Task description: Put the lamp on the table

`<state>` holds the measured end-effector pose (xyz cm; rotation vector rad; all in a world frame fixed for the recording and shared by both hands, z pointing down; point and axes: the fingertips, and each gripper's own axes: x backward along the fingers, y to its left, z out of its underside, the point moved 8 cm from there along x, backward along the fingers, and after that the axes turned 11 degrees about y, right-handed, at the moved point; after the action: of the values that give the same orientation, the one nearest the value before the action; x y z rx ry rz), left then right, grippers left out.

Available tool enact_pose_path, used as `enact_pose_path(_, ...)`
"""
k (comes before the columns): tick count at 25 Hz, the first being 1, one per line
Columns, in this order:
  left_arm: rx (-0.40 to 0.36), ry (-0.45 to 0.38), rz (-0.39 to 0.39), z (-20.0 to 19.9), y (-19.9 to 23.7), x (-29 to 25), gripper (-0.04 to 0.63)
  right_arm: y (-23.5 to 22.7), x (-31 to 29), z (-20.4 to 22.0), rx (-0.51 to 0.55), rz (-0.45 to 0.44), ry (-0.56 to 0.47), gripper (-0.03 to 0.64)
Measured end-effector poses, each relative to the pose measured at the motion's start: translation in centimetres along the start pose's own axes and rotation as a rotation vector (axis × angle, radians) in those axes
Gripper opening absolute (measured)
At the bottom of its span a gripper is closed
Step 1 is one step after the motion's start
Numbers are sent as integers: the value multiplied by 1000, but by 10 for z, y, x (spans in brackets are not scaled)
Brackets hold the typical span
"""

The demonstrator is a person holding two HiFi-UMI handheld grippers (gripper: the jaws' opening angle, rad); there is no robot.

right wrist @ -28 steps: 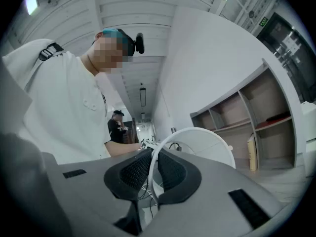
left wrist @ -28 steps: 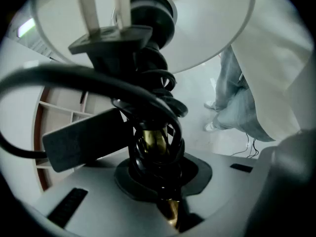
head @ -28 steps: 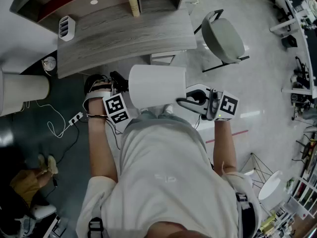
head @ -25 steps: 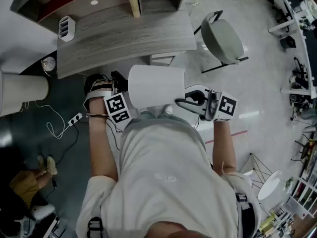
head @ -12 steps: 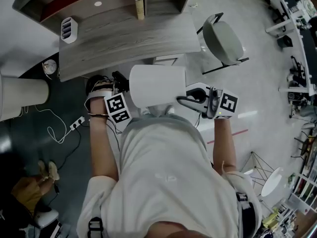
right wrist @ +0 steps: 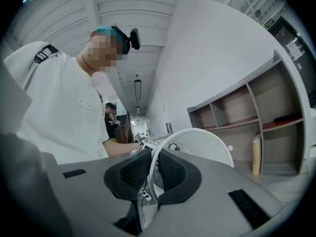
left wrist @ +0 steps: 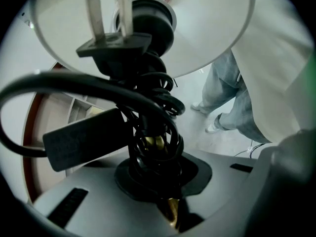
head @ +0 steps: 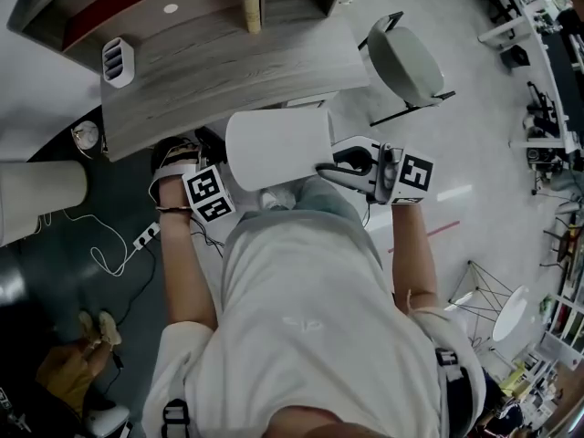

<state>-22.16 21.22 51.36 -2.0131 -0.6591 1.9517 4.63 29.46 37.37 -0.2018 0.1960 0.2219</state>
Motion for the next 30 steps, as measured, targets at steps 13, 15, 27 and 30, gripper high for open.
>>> enact_pose_path(13,52,56,42,-36,61,-41,61,-105,30,0,-28,-83,-7,60)
enact_pose_path(15,66,63,49,-47,76,-50,61,-128,39,-1,-28,-101,-1,60)
enact_pose_path(27,138,88,110,-124,142,-101,61,-243,101,1,-38,-173,37,60)
enact_pose_path(30,153,101,122,-137,149,-109,61,-261,111,5,-44,-191,44,60)
